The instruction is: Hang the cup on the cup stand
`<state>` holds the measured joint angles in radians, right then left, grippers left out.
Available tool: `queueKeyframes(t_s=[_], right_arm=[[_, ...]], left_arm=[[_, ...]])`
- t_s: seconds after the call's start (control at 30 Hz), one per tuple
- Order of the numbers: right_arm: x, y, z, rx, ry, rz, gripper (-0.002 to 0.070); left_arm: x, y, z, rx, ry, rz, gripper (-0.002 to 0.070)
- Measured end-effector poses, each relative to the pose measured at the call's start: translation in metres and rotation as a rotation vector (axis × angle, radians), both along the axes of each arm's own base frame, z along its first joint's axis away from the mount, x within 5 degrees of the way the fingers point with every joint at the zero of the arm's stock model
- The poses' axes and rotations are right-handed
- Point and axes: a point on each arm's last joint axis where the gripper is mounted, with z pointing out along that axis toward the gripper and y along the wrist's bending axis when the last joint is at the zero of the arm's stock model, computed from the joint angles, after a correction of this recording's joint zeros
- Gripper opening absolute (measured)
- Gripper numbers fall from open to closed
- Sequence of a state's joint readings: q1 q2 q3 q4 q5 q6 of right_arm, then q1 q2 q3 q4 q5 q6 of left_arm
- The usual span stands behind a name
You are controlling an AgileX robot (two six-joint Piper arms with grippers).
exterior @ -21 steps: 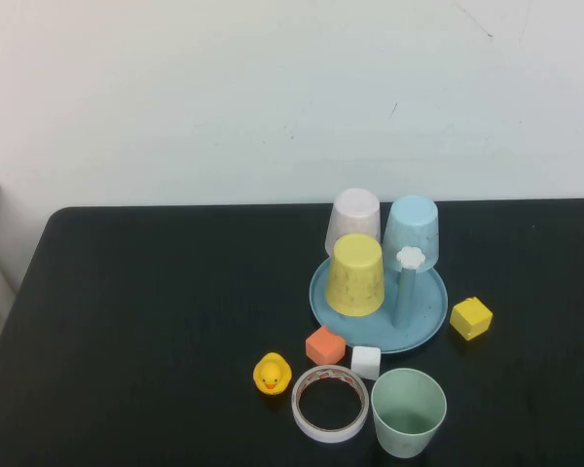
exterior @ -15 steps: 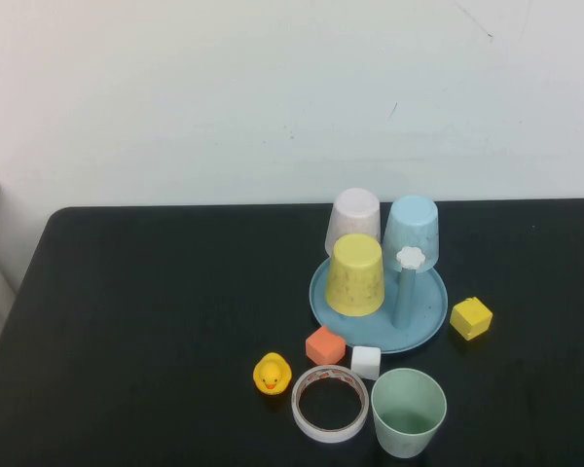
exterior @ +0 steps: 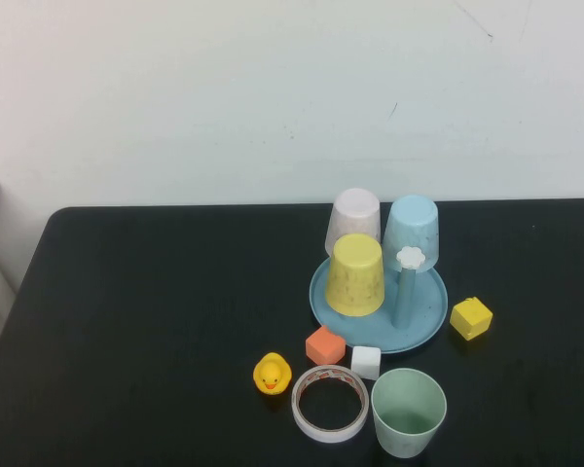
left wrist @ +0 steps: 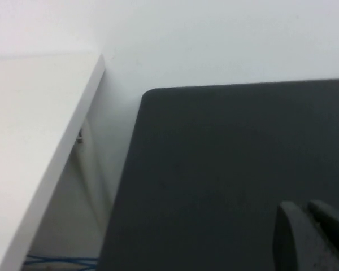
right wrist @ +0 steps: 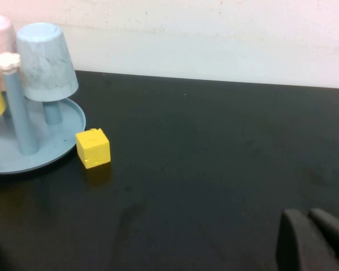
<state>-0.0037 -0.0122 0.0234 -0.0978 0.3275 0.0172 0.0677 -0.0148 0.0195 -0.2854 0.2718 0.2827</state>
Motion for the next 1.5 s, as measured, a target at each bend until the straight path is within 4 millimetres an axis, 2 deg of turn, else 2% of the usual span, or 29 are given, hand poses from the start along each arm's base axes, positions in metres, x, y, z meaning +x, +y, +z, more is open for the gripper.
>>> queueKeyframes(t_s=[0.13,0.23,0.4,0.5,0.67,0.73,1.03,1.13,1.27,1.4,1.5], right_arm=[[0.000,0.000,0.000,0.000,0.000,0.000,-0.0001],[0.000,0.000,0.000,0.002,-0.002,0.000,-0.0001],[0.000,0.002,0.000,0.098,-0.007,-0.009,-0.0001],[0.000,0.007,0.001,0.249,-0.007,-0.001,-0.0001],[0.000,0.019,0.004,0.695,0.006,0.008,-0.0001],[0.000,0.022,0.005,0.787,0.008,0.015,-0.0001],[0.002,0.020,0.011,0.841,-0.065,0.005,-0.0001],[0.002,0.020,0.012,0.845,-0.069,0.005,-0.0001],[0.002,0.020,0.012,0.825,-0.071,0.010,-0.0001],[0.002,0.020,0.011,0.732,-0.078,0.037,-0.0001],[0.001,0.021,0.011,0.684,-0.070,0.054,-0.0001]], left_arm=[[0.000,-0.002,0.002,-0.088,-0.025,-0.001,-0.0002],[0.001,-0.004,0.007,-0.230,-0.065,0.002,-0.0002],[0.002,-0.005,0.018,-0.659,-0.156,0.024,-0.0002],[0.002,-0.005,0.022,-0.875,-0.184,0.038,-0.0002],[0.002,-0.004,0.024,-1.057,-0.200,0.050,-0.0002],[0.002,-0.003,0.025,-1.088,-0.206,0.055,-0.0002],[0.002,-0.002,0.025,-1.092,-0.216,0.064,-0.0002],[0.002,-0.006,0.025,-1.009,-0.192,0.018,-0.0002],[0.001,-0.013,0.025,-0.814,-0.170,-0.069,-0.0002],[0.000,-0.015,0.054,-0.629,-0.227,-0.119,-0.0002],[0.009,-0.020,0.082,-0.484,-0.175,-0.183,-0.0002]])
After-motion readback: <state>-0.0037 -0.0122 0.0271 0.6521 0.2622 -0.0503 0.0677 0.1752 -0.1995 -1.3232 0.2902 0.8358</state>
